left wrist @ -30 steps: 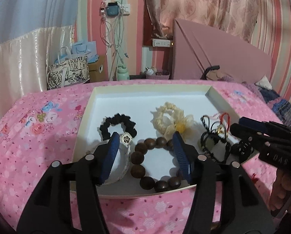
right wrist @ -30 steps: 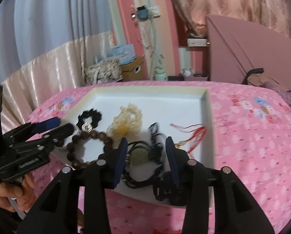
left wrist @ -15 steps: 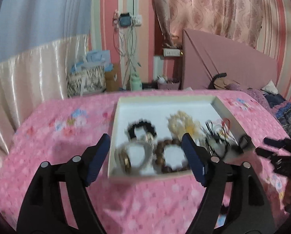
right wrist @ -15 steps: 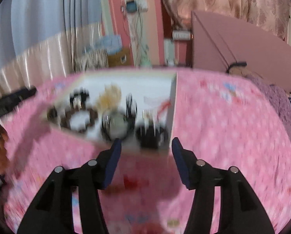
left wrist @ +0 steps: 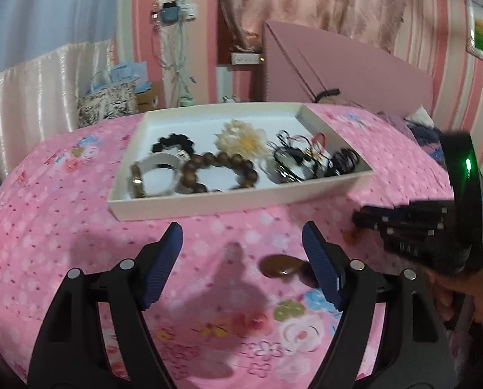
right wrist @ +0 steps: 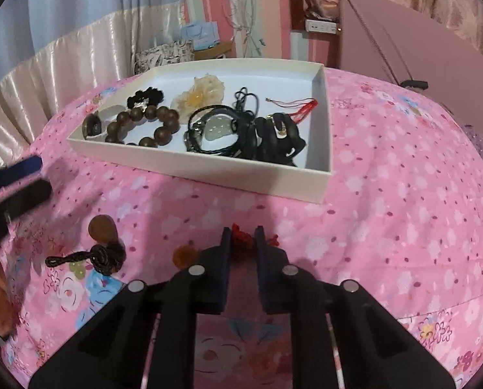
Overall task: Organize jewelry
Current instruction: 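Withdraw both tools from the tray back over the bedspread, then grasp the brown pendant cord with the left tool, then carry the brown pendant into the white tray and open the left tool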
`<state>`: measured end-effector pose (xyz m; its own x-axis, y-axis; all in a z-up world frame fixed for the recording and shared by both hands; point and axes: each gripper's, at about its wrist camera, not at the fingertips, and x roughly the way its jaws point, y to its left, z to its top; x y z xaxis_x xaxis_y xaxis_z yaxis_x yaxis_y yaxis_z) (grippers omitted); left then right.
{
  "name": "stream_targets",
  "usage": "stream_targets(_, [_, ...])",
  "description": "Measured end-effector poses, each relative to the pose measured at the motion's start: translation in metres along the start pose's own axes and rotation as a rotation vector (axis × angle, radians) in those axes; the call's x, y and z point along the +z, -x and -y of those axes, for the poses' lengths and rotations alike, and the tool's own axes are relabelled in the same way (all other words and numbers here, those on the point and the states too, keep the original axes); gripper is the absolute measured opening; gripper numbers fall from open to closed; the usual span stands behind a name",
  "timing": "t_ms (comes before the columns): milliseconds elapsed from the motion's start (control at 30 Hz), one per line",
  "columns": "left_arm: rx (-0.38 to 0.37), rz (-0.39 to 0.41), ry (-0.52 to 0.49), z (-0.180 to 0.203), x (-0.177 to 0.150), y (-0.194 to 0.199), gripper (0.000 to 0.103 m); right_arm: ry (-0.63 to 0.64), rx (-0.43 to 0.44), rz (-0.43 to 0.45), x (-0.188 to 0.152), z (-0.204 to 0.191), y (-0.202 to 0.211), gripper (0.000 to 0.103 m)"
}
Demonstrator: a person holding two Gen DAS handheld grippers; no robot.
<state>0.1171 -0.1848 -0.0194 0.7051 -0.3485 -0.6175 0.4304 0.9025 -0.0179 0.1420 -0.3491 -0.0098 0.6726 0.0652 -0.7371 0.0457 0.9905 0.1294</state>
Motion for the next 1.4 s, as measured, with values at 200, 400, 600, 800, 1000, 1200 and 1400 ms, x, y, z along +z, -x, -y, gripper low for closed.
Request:
stream_targets(200, [-0.031,-0.003,-0.099,0.029,-0.008,-0.002,0.076,-0.090,0.003,0.072,-0.008,0.024,0.019,0.011])
stream_targets(400, [-0.043,-0.029,-0.190,0.055,-0.010,-0.010,0.075,-0.176,0.039,0.077,-0.011,0.041,0.019,0.011])
stream_targets(600, [-0.075,-0.031,-0.220,0.072,-0.010,-0.012,0.074,-0.179,0.045,0.081,-0.010,0.041,0.019,0.014])
stream_targets(800, [-0.102,-0.032,-0.216,0.071,-0.012,-0.014,0.074,-0.184,0.048,0.083,-0.010,0.041,0.019,0.014])
stream_targets(1000, [-0.076,-0.068,-0.260,0.081,-0.005,-0.032,0.058,-0.181,0.044,0.082,-0.011,0.040,0.018,0.014])
stream_targets(1200, [-0.118,-0.159,-0.188,0.069,-0.007,-0.051,0.022,-0.189,0.042,0.084,-0.012,0.040,0.018,0.014])
stream_targets(1400, [-0.144,-0.136,-0.169,0.064,-0.007,-0.046,0.012,-0.187,0.043,0.082,-0.014,0.045,0.018,0.014])
